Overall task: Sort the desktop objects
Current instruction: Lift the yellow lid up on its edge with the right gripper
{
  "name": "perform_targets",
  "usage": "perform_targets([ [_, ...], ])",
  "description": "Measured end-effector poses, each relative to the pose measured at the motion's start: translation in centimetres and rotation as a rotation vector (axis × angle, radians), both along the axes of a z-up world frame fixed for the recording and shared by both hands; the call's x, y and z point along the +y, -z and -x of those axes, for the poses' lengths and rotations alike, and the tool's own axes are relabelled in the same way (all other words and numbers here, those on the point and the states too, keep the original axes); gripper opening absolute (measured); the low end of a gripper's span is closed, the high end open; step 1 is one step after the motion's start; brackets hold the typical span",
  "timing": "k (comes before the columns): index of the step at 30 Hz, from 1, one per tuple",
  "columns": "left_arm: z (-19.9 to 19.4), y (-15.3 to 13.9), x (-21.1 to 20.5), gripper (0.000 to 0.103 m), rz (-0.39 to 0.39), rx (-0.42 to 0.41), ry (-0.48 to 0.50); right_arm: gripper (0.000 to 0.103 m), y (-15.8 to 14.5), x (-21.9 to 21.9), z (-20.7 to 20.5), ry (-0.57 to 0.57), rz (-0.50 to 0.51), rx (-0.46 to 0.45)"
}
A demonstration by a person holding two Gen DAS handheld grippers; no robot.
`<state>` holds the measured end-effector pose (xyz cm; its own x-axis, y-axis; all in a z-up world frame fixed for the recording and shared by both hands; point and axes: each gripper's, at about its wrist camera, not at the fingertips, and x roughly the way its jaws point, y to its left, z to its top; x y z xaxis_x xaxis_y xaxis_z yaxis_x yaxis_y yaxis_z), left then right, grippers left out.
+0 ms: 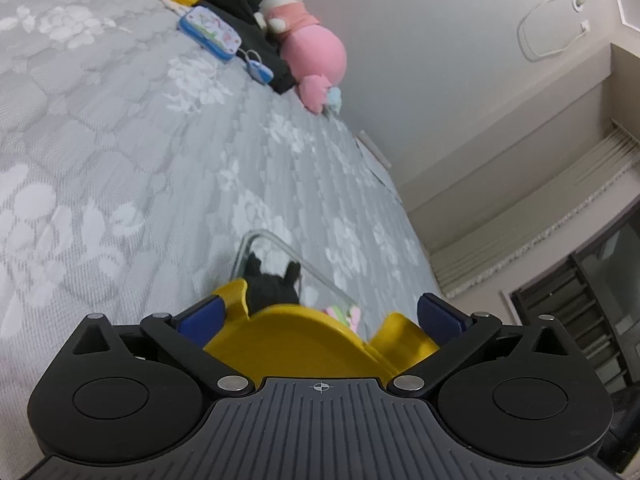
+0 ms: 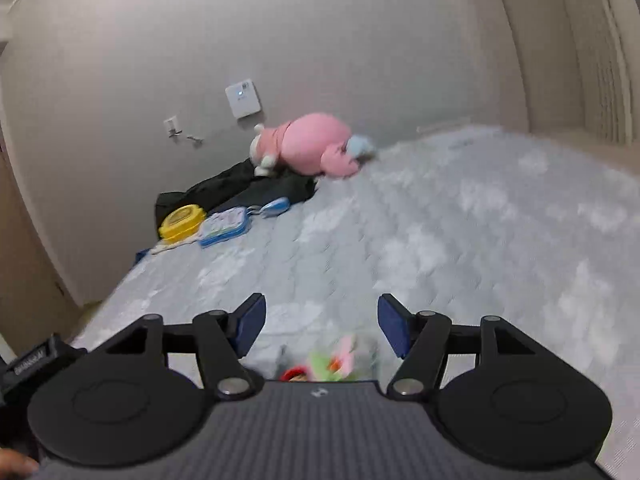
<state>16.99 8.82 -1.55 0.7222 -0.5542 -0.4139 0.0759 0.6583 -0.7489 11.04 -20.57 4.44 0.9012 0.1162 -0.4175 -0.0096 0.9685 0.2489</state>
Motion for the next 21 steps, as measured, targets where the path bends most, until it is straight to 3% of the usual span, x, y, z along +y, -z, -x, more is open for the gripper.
perform_targets([
  [3, -0.6, -0.2, -0.3, 0.103, -0.039, 0.002, -0.008, 0.065, -0.5, -0.5, 2.3, 0.011, 0.039, 0.006],
  [5, -0.9, 0.0, -0.7, 0.103, -0.049, 0.011, 0.008, 0.073, -0.3, -0.7, 5.1, 0.0, 0.045, 0.021],
  [11, -1.0, 0.1, -1.6, 0.103, -0.075, 0.01, 0.033, 0.073, 2.7, 1.3, 11.7, 0.003, 0.109, 0.181],
  [14, -1.0, 0.2, -1.6, 0.103, -0.061, 0.007, 0.036, 0.07, 4.0, 2.3, 12.4, 0.041, 0.162, 0.301],
  [17, -1.0, 0.1, -1.7, 0.103, -0.058, 0.007, 0.034, 0.071, 5.0, 2.9, 12.1, 0.0, 0.202, 0.391],
  [19, -0.9, 0.1, -1.7, 0.103, -0.061, 0.009, 0.036, 0.07, 6.0, 3.2, 11.8, -0.059, 0.156, 0.447],
  [21, -0.9, 0.0, -1.7, 0.103, -0.067, 0.008, 0.039, 0.065, 6.7, 3.7, 11.5, -0.09, 0.121, 0.437],
])
